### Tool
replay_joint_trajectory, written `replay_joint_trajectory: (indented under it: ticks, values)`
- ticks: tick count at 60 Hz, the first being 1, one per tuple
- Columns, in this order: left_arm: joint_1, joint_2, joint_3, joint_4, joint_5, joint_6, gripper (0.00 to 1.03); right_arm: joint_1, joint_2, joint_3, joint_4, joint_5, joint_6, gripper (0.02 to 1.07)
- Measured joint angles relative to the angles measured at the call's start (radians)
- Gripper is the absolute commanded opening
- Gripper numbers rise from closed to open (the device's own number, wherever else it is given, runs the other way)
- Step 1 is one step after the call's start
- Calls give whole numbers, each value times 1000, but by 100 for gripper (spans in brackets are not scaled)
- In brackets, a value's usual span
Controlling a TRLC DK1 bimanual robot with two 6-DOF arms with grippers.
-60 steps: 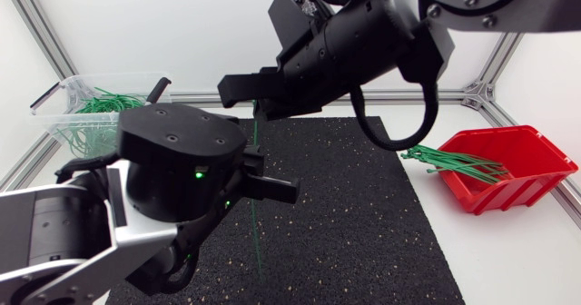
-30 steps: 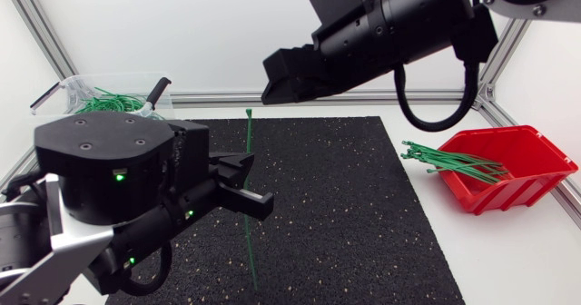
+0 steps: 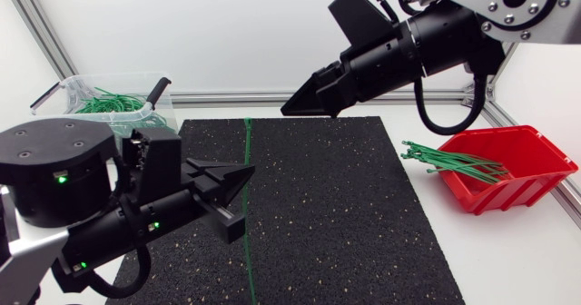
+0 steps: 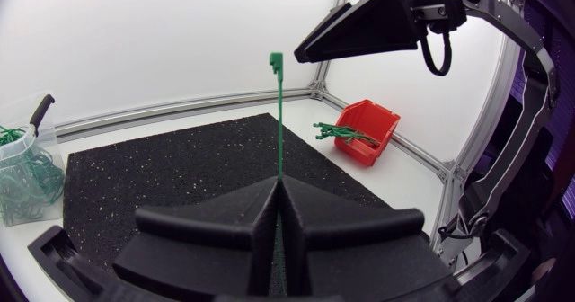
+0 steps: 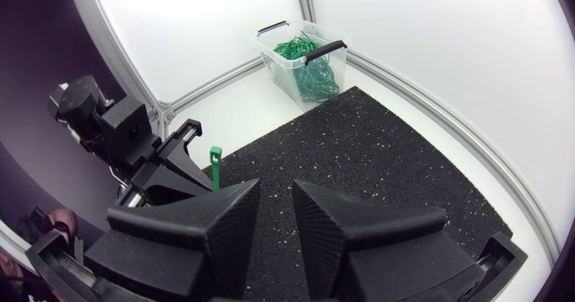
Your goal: Take a green cable tie from the red box, thread the tail through the head to close it, then place it in the transparent bin on the left.
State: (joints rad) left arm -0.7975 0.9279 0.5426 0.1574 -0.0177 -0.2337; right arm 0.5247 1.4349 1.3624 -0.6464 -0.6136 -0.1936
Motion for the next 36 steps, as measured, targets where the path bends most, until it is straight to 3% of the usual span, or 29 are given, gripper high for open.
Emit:
replay_joint_trajectory:
  ticks: [15,22,36]
  values:
    - [90,-21,-24,1,226,6,4,-32,0,-42,0,-50,-204,37]
    - [147,-23,-25,6,339,6,4,-42,8,-57,0,-123,-238,37]
    - [186,-23,-25,28,469,-2,4,-42,63,-69,0,-256,-288,36]
